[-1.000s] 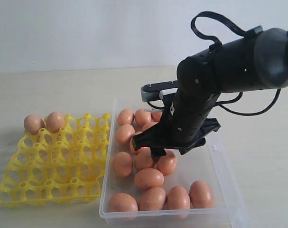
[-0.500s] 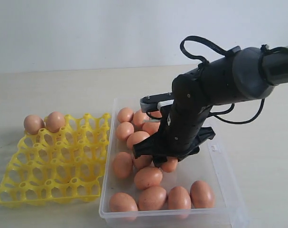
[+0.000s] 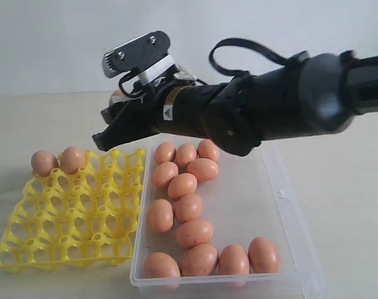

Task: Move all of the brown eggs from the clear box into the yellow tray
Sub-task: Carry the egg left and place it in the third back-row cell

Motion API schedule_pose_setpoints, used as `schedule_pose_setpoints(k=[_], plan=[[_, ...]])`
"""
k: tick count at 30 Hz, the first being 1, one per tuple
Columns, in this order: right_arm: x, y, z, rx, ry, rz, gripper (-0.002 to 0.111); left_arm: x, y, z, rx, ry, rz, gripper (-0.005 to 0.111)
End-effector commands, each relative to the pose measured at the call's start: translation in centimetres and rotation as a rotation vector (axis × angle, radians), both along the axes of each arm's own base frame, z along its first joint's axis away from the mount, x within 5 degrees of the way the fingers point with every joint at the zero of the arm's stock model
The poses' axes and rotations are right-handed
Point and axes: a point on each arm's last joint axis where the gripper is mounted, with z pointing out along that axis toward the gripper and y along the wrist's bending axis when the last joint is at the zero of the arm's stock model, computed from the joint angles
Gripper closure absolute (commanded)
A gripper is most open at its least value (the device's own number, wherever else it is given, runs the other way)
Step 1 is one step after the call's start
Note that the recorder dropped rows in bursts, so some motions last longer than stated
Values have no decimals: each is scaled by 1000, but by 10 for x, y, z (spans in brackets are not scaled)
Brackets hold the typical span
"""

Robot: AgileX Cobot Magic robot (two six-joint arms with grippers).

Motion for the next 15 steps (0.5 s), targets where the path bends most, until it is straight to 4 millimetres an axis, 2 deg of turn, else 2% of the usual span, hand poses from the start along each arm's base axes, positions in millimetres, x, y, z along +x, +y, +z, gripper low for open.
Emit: schedule_pose_setpoints(k=[1, 9, 15], plan=[[14, 26, -26, 10, -6, 44, 108, 0, -1, 2, -3, -19, -8, 107], [41, 53, -61, 44, 40, 21, 108, 0, -1, 2, -3, -19, -8, 107], [49, 63, -77, 76, 85, 2, 108, 0, -1, 2, -3, -19, -8, 107]])
